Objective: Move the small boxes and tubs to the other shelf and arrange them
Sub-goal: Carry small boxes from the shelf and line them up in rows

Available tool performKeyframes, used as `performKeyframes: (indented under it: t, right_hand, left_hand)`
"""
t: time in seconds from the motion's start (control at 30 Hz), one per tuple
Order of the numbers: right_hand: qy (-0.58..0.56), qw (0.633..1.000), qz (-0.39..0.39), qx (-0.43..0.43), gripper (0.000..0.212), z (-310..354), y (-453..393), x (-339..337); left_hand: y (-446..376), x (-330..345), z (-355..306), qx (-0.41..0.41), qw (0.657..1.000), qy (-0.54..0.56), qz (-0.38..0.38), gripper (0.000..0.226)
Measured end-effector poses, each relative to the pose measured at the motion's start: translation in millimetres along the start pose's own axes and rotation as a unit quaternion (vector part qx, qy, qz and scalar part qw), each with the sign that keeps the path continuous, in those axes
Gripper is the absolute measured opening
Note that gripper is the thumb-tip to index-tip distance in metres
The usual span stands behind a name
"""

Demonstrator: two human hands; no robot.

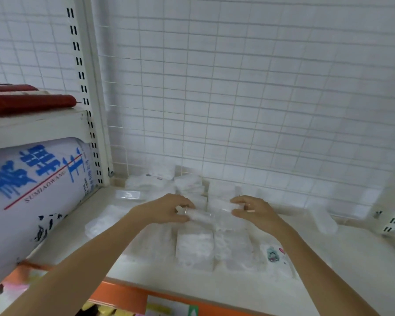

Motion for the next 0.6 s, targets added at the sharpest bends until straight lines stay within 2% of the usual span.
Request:
performKeyframes:
  t: [0.07,0.17,0.3,0.43,0.57,0.6]
  right_hand:
    - [-0.01,0.999,-0.047,0.012,0.009,-1,-1,-11]
    - [-0.012,0.994,-0.105,0.034,0.032,-5,-2,-21]
    - [-0.045,0.988,-0.135,0.065,0.021,-18,-3,-26]
    - [-0.103,0.986,-0.096,0.089,0.012,-23,-6,-18]
    - [-0.141,0.982,-0.029,0.126,0.017,-25,-1,-5]
    - [-0.146,0.981,-0.019,0.129,0.019,-25,-1,-4]
  left_hand:
    - [1,-8,0,-0.005,0.999,0.037,-0.039,0.026]
    - [-2,-13,4,-0.037,0.994,0.067,-0.082,0.024]
    - [-4,-11,10,-0.077,0.983,0.127,-0.105,0.027]
    - [-5,-11,12,-0.115,0.971,0.18,-0.109,0.025]
    - [0,3,20,-0.163,0.958,0.23,-0.059,0.018]
    - [2,7,21,-0.167,0.957,0.235,-0.039,0.023]
Point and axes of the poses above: each hand's wrist, its own y-axis away from the middle knuckle, its own x-axis out of the palm, z = x × y, the point moved 10 cm from there along -y, towards the middle knuckle, and after that the axes turned 11 degrees about y, right-handed, at the moved point
